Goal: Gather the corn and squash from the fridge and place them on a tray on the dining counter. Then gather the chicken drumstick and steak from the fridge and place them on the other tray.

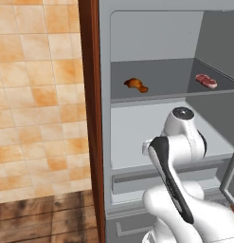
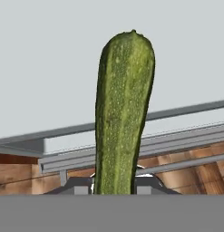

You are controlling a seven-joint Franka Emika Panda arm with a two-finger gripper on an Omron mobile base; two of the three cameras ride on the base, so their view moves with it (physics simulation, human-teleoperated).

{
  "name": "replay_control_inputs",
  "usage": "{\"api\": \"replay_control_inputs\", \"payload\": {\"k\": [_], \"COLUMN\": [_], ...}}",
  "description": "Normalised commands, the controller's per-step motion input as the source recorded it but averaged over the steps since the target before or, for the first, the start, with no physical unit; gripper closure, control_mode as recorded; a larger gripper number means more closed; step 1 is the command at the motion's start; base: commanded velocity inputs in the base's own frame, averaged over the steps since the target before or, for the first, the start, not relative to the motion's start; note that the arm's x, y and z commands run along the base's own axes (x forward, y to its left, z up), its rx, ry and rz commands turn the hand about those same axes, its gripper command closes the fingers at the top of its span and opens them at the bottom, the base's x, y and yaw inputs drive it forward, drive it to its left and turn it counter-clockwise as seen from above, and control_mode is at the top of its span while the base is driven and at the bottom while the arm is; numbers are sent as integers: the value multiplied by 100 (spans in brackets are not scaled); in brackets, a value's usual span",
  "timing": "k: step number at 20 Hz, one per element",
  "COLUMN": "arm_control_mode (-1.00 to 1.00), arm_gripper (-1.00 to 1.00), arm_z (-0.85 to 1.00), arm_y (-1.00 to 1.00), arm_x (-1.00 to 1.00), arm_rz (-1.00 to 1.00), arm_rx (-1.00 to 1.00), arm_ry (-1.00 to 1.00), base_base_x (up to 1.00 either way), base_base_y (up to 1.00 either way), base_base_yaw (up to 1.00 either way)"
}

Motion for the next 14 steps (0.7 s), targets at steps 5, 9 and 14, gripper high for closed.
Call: {"api": "replay_control_inputs", "payload": {"k": [5, 9, 14], "arm_control_mode": [-100, -100, -100], "arm_gripper": [100, 100, 100], "arm_z": [86, 30, 0], "arm_y": [-23, 5, 5], "arm_x": [-49, -87, -81], "arm_rz": [-8, -6, -8], "arm_rx": [0, 0, 0], "arm_ry": [6, -2, -8], "base_base_x": [0, 0, 0], "base_base_y": [0, 0, 0], "base_base_yaw": [0, 0, 0]}}
